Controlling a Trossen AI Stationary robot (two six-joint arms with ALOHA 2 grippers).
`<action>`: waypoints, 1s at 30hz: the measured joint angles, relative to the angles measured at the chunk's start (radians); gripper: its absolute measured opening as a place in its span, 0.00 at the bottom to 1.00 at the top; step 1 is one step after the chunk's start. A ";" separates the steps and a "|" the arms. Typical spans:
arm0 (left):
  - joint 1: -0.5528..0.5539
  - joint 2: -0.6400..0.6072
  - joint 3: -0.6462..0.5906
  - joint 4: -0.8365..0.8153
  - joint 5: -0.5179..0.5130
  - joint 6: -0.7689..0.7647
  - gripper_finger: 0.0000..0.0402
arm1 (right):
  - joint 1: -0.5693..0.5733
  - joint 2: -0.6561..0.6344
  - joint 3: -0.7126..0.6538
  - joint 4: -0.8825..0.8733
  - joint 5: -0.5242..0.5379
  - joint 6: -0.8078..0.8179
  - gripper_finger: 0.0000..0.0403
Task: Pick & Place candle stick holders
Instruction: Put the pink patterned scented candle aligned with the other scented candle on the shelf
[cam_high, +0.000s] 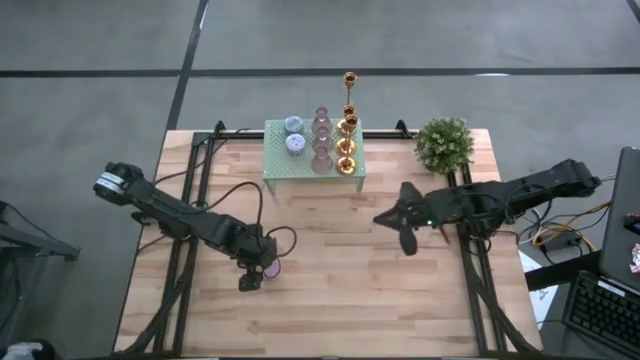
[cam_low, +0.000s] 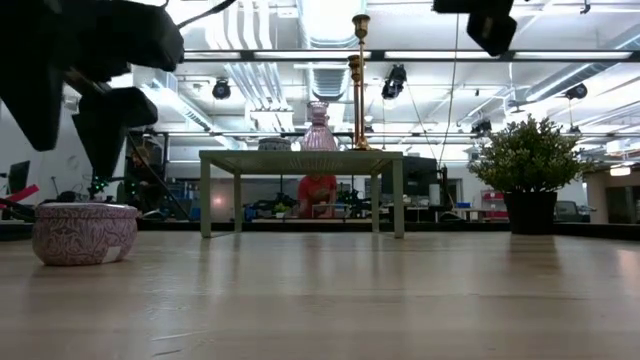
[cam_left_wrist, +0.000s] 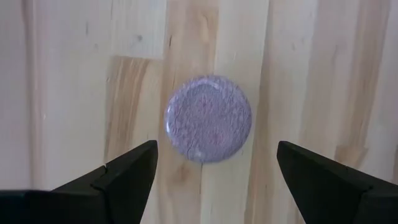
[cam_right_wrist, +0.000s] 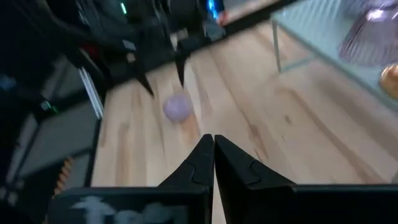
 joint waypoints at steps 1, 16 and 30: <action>0.000 0.000 -0.009 0.022 0.000 -0.006 0.83 | 0.000 -0.025 -0.025 0.031 0.009 0.000 0.02; 0.000 0.000 -0.121 0.212 -0.004 -0.078 0.83 | 0.000 -0.206 -0.140 0.074 0.078 0.024 0.02; -0.002 0.068 -0.156 0.284 -0.018 -0.078 0.83 | 0.000 -0.198 -0.140 0.075 0.104 0.026 0.02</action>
